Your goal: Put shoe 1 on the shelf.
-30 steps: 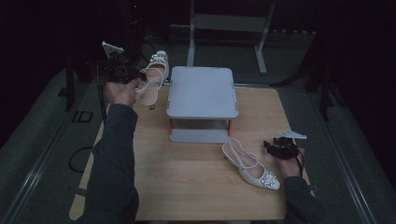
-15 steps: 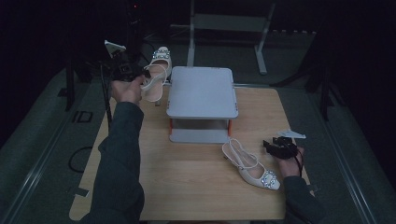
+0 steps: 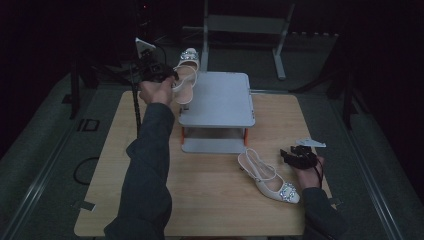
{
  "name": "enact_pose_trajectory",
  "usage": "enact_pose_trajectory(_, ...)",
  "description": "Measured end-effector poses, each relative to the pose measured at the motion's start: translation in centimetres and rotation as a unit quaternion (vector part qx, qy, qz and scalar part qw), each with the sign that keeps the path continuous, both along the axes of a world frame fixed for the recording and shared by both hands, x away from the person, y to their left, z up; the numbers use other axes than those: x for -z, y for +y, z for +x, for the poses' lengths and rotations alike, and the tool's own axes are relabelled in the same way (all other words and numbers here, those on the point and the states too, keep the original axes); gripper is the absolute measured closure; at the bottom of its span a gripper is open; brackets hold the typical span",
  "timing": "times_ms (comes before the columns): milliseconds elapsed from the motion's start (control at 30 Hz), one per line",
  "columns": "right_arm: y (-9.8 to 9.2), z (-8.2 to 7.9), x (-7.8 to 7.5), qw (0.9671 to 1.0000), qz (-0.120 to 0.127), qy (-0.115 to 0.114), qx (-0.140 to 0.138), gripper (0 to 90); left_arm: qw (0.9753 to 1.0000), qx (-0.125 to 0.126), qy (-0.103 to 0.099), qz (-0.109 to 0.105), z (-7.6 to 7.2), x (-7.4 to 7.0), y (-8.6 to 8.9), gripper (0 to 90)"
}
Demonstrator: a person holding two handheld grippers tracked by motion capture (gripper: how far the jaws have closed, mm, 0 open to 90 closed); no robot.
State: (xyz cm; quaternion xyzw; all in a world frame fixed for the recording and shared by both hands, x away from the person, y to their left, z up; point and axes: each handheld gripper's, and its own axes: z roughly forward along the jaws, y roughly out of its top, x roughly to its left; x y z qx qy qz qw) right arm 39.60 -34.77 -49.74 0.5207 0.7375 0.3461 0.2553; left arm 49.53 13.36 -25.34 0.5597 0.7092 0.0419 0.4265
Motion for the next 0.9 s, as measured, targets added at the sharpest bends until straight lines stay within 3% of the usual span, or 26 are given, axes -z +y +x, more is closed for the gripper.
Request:
enact_pose_trajectory(133, 0.1, 0.1, 0.0, 1.0, 0.0, -0.001, -0.001, 49.0, 1.0, -0.003, -0.001, -0.003, 0.5, 0.1, -1.5, 80.7)
enact_pose_trajectory(167, 0.1, 0.1, 0.0, 1.0, 0.002, -0.001, -0.001, 49.0, 1.0, -0.003, 0.0, 0.005, 0.8, 0.4, -2.5, 80.7)
enact_pose_trajectory(367, -0.2, 0.0, -0.1, 1.0, 0.009, -0.004, 0.0, 49.0, 0.9996, -0.005, 0.016, 0.021, 1.9, 1.7, -4.2, 80.6)
enact_pose_trajectory(667, -0.1, 0.1, 0.0, 1.0, 0.009, -0.003, 0.0, 48.9, 0.9985, -0.007, 0.032, 0.043, 2.8, 2.7, -5.0, 80.6)
enact_pose_trajectory(867, -0.2, 0.1, 0.0, 0.9999, 0.011, -0.003, 0.001, 48.9, 0.9983, -0.002, 0.036, 0.046, 3.1, 2.9, -5.2, 80.6)
enact_pose_trajectory(900, -0.2, 0.1, 0.0, 0.9999, 0.011, -0.003, 0.002, 48.9, 0.9975, 0.001, 0.038, 0.059, 3.3, 2.8, -5.4, 80.5)
